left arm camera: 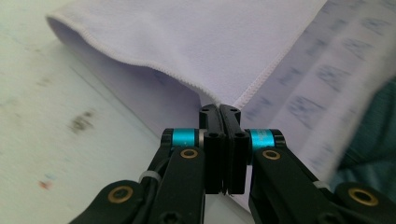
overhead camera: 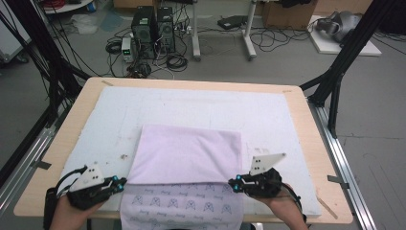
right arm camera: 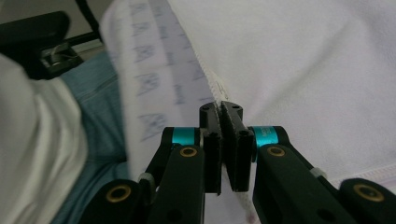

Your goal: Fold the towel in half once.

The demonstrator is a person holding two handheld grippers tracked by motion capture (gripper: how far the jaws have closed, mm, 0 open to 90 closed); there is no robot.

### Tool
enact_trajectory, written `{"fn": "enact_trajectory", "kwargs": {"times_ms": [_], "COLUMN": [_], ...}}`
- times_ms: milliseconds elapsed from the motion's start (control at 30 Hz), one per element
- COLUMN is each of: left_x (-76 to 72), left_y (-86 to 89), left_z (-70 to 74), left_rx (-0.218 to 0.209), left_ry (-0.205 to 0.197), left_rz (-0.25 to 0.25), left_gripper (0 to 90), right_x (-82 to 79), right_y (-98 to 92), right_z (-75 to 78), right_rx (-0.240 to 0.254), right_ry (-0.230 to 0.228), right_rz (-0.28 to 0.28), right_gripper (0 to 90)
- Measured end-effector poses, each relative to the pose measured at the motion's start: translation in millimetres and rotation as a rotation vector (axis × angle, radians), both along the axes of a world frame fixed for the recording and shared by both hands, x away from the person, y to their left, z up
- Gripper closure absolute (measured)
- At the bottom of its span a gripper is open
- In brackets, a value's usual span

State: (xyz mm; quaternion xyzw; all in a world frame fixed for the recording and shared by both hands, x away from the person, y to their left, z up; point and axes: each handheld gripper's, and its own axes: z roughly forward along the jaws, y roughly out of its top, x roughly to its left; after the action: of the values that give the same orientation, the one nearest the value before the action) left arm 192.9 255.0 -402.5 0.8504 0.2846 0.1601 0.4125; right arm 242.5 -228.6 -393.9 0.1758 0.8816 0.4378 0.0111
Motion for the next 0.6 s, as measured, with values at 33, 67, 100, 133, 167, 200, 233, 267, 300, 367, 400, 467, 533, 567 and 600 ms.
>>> {"fn": "enact_trajectory", "kwargs": {"times_ms": [33, 67, 100, 133, 167, 200, 233, 267, 300, 367, 400, 467, 533, 567, 600], "left_x": [-5.8, -8.7, -9.2, -6.8, -2.0, 4.3, 10.0, 20.8, 30.3, 51.5, 61.9, 79.3, 94.7, 96.6, 95.6], "left_y": [0.1, 0.0, -0.2, -0.5, -1.0, -2.1, -3.0, -5.2, -7.9, -12.4, -14.6, -18.6, -23.2, -25.7, -27.8], "left_z": [-0.7, -1.4, -1.7, -1.7, -1.3, -0.9, -0.6, 0.1, 0.4, -0.4, -1.7, -6.5, -14.4, -17.4, -19.4], "left_rx": [-0.004, -0.007, -0.008, -0.008, -0.004, -0.002, -0.003, -0.006, 0.000, -0.008, -0.004, -0.003, -0.020, -0.023, -0.013], "left_ry": [0.008, 0.022, 0.026, 0.028, 0.029, 0.023, 0.022, 0.017, 0.005, 0.005, 0.004, 0.010, 0.047, 0.060, 0.057], "left_rz": [-0.009, -0.020, -0.028, -0.023, -0.016, -0.006, -0.005, 0.001, 0.008, 0.018, 0.021, 0.040, 0.047, 0.037, 0.026], "left_gripper": [88.0, 87.6, 85.4, 78.5, 70.0, 67.0, 65.0, 63.5, 62.7, 61.8, 61.6, 61.4, 61.4, 61.5, 61.6], "right_x": [-5.4, -8.9, -10.4, -10.1, -7.1, -2.4, 4.0, 9.8, 21.2, 40.8, 50.2, 65.0, 72.7, 73.4, 70.5], "right_y": [-0.6, -1.4, -2.3, -3.2, -4.2, -5.3, -5.7, -5.6, -5.7, -5.3, -4.2, 0.0, 5.1, 7.4, 9.5], "right_z": [0.3, 0.4, 0.8, 1.2, 1.3, 1.4, 1.2, 0.9, 0.4, -0.7, -1.5, -5.9, -13.5, -17.3, -19.7], "right_rx": [0.010, 0.025, 0.034, 0.032, 0.033, 0.034, 0.028, 0.020, 0.004, -0.006, -0.003, -0.016, -0.036, -0.048, -0.053], "right_ry": [0.011, 0.031, 0.039, 0.030, 0.028, 0.021, 0.012, 0.011, 0.000, 0.002, 0.011, 0.017, 0.054, 0.062, 0.071], "right_rz": [0.024, 0.048, 0.055, 0.046, 0.045, 0.031, 0.006, -0.009, -0.030, -0.082, -0.093, -0.104, -0.095, -0.082, -0.072], "right_gripper": [84.7, 79.0, 73.9, 72.1, 69.7, 68.5, 67.3, 66.8, 65.4, 63.9, 62.6, 61.7, 60.3, 59.9, 59.6]}}
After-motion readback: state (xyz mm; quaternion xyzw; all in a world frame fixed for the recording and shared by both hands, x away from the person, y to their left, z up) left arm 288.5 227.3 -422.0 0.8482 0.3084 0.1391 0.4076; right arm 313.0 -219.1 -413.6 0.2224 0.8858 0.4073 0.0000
